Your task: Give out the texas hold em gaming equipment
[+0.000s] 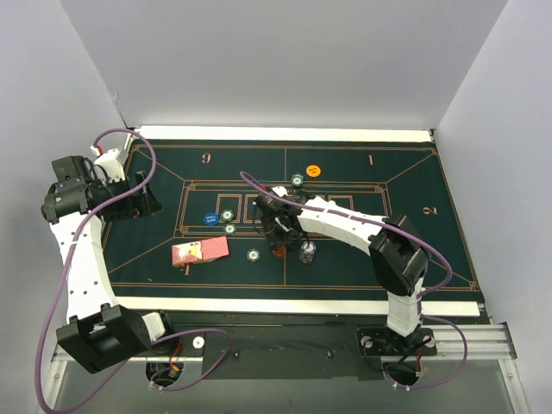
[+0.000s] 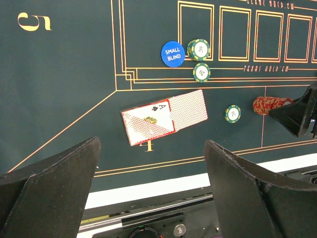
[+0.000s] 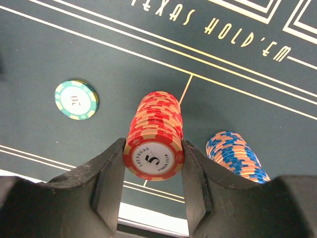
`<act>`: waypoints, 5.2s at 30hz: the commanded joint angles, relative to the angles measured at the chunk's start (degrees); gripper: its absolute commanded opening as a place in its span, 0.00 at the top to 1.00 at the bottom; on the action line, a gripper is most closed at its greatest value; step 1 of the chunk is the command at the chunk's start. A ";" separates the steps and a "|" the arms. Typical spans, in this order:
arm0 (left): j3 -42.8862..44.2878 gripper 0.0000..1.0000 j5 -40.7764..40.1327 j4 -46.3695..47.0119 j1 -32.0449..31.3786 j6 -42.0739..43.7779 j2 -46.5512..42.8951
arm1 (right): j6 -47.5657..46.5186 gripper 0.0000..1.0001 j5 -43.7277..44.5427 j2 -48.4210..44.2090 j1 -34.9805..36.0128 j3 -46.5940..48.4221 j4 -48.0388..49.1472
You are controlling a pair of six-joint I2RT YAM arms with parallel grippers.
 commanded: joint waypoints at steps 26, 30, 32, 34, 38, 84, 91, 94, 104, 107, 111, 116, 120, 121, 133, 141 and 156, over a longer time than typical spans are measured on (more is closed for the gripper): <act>0.26 0.03 2.89 3.73 0.61 0.54 2.36 | 0.22 0.72 -2.01 30.81 -4.18 49.74 -8.70; 0.26 0.03 3.59 4.08 0.61 0.54 2.53 | 0.57 0.71 -2.63 33.45 -4.79 50.71 -6.68; 0.52 0.03 3.77 4.00 0.53 0.36 2.45 | 1.45 0.71 -5.07 34.68 -5.06 51.06 -5.80; 0.79 0.03 3.86 3.91 0.61 0.27 2.36 | 2.33 0.71 -5.36 35.64 -5.24 51.06 -5.27; 1.14 0.03 4.03 3.64 0.61 0.36 2.27 | 2.77 0.71 -5.71 37.05 -4.71 51.15 -4.21; -0.44 0.03 4.91 1.89 0.61 -0.25 -1.95 | -5.84 0.19 2.29 -1.61 -0.49 3.52 -2.80; 0.08 0.03 4.82 1.71 0.61 -0.34 -1.77 | -5.58 0.19 2.55 -0.48 0.39 2.90 -2.54; 0.52 0.03 4.82 1.62 0.61 -0.43 -1.60 | -5.32 0.23 2.38 0.58 0.56 2.99 -2.45; 1.05 0.03 4.38 1.36 0.53 -0.08 -1.25 | -5.05 0.35 2.03 4.62 0.57 2.72 -1.40; 0.70 0.03 4.38 1.53 0.61 -0.08 -1.25 | -4.79 0.40 2.12 4.89 0.48 2.55 -1.05; 0.44 0.03 4.30 1.80 0.61 -0.08 -1.16 | -4.79 0.48 2.11 4.98 0.48 2.55 -0.96; 0.09 0.03 4.30 2.06 0.61 0.01 -1.25 | -4.61 0.56 2.03 4.89 0.48 2.37 -0.78; -0.18 0.03 4.03 2.15 0.61 0.10 -1.25 | -4.61 0.60 2.03 4.62 0.39 2.11 -0.87; -0.18 0.03 4.12 2.15 0.61 0.10 -1.25 | -4.61 0.60 2.11 4.63 0.39 2.11 -0.87; 0.00 0.03 3.42 1.97 0.61 0.45 -1.69 | -4.44 0.69 2.03 2.70 -0.84 0.88 -0.69; 0.08 0.03 3.51 2.15 0.61 0.19 -1.42 | -4.00 0.70 -0.61 -2.58 -7.86 3.51 -1.13; 0.61 0.03 3.42 2.06 0.53 0.45 -0.19 | -3.12 0.72 3.78 11.82 -23.60 21.07 -4.38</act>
